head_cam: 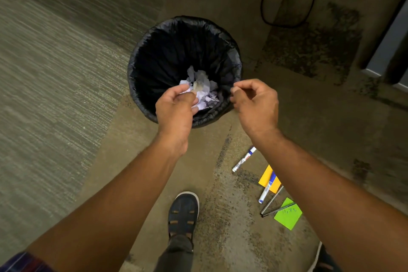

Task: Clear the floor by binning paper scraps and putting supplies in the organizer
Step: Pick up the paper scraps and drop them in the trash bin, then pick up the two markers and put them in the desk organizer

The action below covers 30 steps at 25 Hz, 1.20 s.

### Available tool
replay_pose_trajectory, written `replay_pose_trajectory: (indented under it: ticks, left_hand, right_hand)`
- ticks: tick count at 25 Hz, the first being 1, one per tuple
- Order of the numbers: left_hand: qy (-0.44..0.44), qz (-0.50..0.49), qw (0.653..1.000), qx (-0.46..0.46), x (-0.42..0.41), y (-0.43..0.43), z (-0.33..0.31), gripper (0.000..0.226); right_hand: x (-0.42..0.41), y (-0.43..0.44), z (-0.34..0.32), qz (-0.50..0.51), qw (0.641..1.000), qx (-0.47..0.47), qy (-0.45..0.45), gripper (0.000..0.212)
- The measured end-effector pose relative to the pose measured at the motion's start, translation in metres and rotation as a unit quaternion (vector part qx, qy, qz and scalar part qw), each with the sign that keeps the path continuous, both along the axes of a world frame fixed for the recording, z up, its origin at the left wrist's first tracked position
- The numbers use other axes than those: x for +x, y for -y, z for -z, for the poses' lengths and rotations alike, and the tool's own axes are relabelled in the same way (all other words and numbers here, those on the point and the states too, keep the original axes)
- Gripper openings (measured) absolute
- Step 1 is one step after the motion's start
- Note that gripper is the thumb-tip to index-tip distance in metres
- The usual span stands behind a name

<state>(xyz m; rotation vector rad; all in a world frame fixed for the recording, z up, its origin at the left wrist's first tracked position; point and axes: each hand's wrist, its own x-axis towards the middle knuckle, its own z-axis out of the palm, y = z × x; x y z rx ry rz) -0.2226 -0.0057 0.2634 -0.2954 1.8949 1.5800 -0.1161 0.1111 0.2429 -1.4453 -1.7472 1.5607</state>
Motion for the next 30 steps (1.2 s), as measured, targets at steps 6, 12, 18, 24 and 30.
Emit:
replay_pose_trajectory:
  ticks: [6,12,18,24,30]
  left_hand:
    - [-0.036,0.12,0.992,0.011,0.066,-0.033,0.007,0.023]
    - [-0.006,0.197,0.98,-0.035,0.126,-0.052,0.057,0.022]
    - [-0.064,0.35,0.923,-0.143,0.163,-0.037,0.151,0.021]
    - [-0.145,0.455,0.834,-0.278,0.197,0.0,0.247,0.024]
    - [-0.214,0.508,0.763,-0.337,0.211,-0.008,0.285,0.032]
  right_hand:
    - [0.086,-0.018,0.032,0.091,0.995,-0.019,0.031,0.009]
    - [0.173,-0.016,0.086,0.122,0.987,-0.048,0.098,0.016]
    - [0.232,0.014,0.153,0.125,0.968,-0.07,0.205,0.016]
    - [0.265,0.043,0.228,0.017,0.934,-0.082,0.348,0.024]
    - [0.271,0.052,0.266,-0.077,0.909,-0.026,0.408,0.04]
